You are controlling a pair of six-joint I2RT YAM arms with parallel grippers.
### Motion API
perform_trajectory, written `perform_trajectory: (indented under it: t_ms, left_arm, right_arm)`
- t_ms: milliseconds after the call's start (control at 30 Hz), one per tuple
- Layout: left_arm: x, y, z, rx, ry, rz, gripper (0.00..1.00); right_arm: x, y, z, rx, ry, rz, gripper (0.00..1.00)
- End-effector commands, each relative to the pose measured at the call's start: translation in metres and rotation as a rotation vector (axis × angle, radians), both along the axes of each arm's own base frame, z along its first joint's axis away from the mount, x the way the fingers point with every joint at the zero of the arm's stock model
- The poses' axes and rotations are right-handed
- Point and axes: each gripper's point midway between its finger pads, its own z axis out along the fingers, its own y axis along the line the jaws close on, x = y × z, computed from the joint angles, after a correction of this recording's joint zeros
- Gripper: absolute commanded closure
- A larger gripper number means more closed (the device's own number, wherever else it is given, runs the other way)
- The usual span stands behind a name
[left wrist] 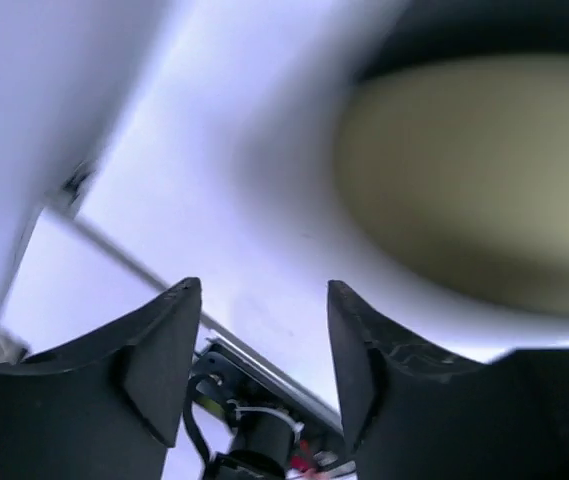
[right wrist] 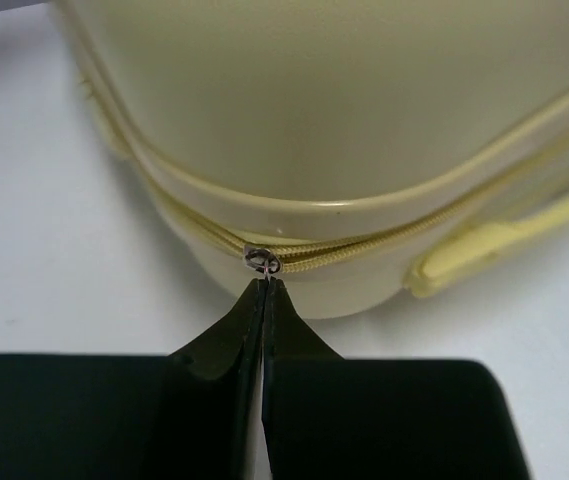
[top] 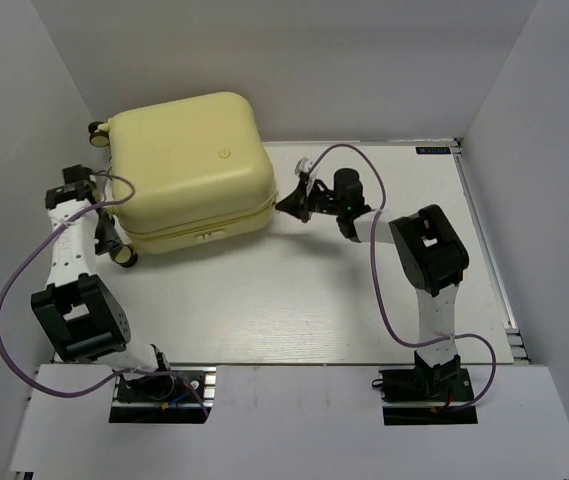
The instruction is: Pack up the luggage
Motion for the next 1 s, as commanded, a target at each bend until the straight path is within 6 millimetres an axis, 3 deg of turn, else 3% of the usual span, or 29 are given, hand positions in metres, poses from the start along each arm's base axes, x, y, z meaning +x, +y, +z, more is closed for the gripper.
perform_trajectory:
  t_ms: [0,100,267,300,333,367,400,433,500,533,567,600,667,700,733,767,800,833,967]
  left_arm:
    - [-0.033,0.056,0.034,0.194,-0.063,0.372,0.36]
    - [-0.026,0.061,0.046,0.136,-0.172,0.416,0.23]
    - [-0.004,0.063,0.058,0.075,-0.254,0.428,0.17]
    - [0.003,0.061,0.053,0.050,-0.257,0.424,0.17]
    - [0.017,0.061,0.053,0.024,-0.302,0.402,0.17]
    - [0.030,0.063,0.067,0.019,-0.356,0.383,0.17]
    - [0.046,0.061,0.057,-0.041,-0.350,0.356,0.17]
    - [0.070,0.061,0.091,-0.053,-0.450,0.326,0.17]
    - [0.100,0.062,0.073,-0.079,-0.408,0.307,0.17]
    - [0.116,0.067,0.093,-0.039,-0.456,0.290,0.18]
    - [0.139,0.073,0.095,-0.031,-0.472,0.282,0.18]
    - [0.159,0.063,0.071,-0.057,-0.412,0.253,0.18]
    - [0.193,0.063,0.067,-0.067,-0.428,0.230,0.19]
    - [0.214,0.057,0.080,-0.059,-0.486,0.190,0.19]
    - [0.235,0.054,0.055,-0.065,-0.476,0.171,0.21]
    - [0.250,0.051,0.053,-0.079,-0.516,0.148,0.22]
    - [0.256,0.038,0.027,-0.105,-0.475,0.129,0.24]
    - [0.268,0.035,0.025,-0.113,-0.512,0.110,0.28]
    - [0.284,0.001,-0.021,-0.212,-0.443,0.049,0.36]
  right_arm:
    - [-0.018,-0.006,0.034,0.047,-0.088,0.055,1.00]
    - [-0.004,-0.008,0.038,0.056,-0.087,-0.029,1.00]
    - [0.025,-0.020,0.052,0.122,-0.077,-0.228,1.00]
    - [0.024,-0.021,0.050,0.129,-0.063,-0.238,1.00]
    - [0.026,-0.023,0.055,0.144,-0.077,-0.248,1.00]
    - [0.028,-0.024,0.058,0.153,-0.082,-0.267,1.00]
    - [0.030,-0.025,0.058,0.151,-0.086,-0.272,1.00]
    - [0.030,-0.026,0.054,0.140,-0.077,-0.280,1.00]
    - [0.031,-0.029,0.055,0.144,-0.077,-0.299,1.00]
    - [0.030,-0.031,0.052,0.140,-0.071,-0.308,1.00]
    - [0.029,-0.030,0.053,0.142,-0.073,-0.307,1.00]
    - [0.027,-0.029,0.052,0.136,-0.075,-0.302,1.00]
    - [0.027,-0.027,0.052,0.138,-0.079,-0.299,1.00]
    - [0.030,-0.028,0.052,0.137,-0.082,-0.317,1.00]
    - [0.031,-0.026,0.053,0.132,-0.099,-0.320,1.00]
    - [0.031,-0.025,0.052,0.126,-0.099,-0.322,1.00]
    - [0.035,-0.028,0.053,0.126,-0.101,-0.352,1.00]
    - [0.036,-0.028,0.053,0.121,-0.112,-0.358,1.00]
    - [0.046,-0.035,0.055,0.108,-0.145,-0.430,1.00]
